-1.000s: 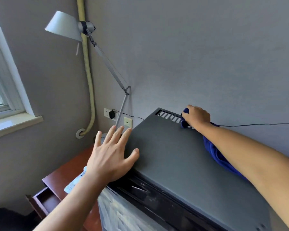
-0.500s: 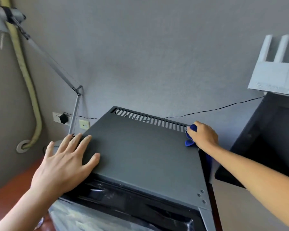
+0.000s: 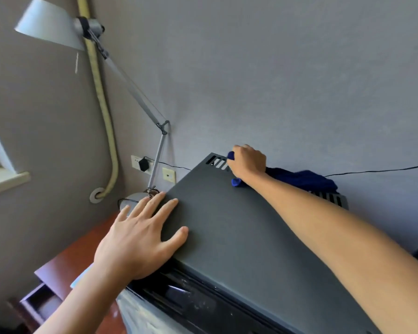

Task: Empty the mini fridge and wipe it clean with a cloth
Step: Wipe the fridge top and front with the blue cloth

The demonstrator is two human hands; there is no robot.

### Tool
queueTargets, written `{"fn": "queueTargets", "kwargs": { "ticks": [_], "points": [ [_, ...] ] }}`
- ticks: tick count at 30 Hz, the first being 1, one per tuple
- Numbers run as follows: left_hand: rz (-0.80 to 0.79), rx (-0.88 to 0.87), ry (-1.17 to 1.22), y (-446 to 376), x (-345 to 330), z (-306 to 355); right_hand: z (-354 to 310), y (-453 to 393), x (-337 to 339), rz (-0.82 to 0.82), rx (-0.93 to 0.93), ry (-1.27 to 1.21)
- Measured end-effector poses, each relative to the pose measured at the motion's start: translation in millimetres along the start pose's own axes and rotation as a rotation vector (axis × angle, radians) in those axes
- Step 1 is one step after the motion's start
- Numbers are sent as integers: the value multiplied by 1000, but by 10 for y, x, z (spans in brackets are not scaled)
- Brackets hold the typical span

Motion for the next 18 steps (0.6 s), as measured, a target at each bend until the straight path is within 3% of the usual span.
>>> {"fn": "queueTargets", "kwargs": {
  "ticks": [8, 12, 15, 18],
  "points": [
    [102, 80, 160, 112, 120, -85, -1389, 47, -133, -18, 343, -114],
    [343, 277, 549, 308, 227, -454, -1541, 631, -89, -45, 505, -211],
    [358, 325, 772, 344, 194, -598, -1545, 1202, -12, -136, 520, -432],
    [334, 314, 753, 359, 211, -579, -1624, 1830, 5, -297, 623, -571]
  ]
}}
Point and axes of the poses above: each hand's wrist, its own y-axis away from the middle knuckle, its own x-axis out of the back of the hand, z = x × y, the point moved 10 cm from there along -y, towards the middle knuckle, and after that the axes turned 14 degrees about -z, right-handed, at the moved point
